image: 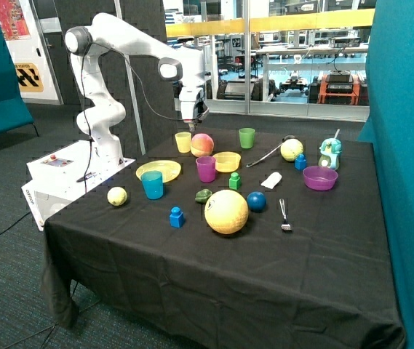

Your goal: Place the bowl on the plate and the cup in the bowl matching the color

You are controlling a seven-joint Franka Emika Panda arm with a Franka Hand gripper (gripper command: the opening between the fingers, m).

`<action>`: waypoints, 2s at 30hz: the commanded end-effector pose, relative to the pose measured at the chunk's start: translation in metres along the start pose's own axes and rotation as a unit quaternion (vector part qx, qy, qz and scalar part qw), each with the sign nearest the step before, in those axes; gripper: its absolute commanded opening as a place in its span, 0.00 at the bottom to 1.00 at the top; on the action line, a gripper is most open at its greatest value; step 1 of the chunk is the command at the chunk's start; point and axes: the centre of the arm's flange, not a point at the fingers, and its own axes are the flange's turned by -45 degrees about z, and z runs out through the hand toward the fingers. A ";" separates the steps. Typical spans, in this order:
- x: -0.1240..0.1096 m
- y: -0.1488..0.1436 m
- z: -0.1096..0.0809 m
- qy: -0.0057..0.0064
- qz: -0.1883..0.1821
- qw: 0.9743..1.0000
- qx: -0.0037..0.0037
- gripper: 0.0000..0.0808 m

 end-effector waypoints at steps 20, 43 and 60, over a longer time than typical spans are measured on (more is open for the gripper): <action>0.051 -0.048 0.026 -0.001 -0.057 0.998 -0.001 0.31; 0.074 -0.065 0.082 -0.001 -0.060 0.998 -0.001 0.62; 0.097 -0.064 0.096 -0.001 -0.070 0.998 -0.001 0.57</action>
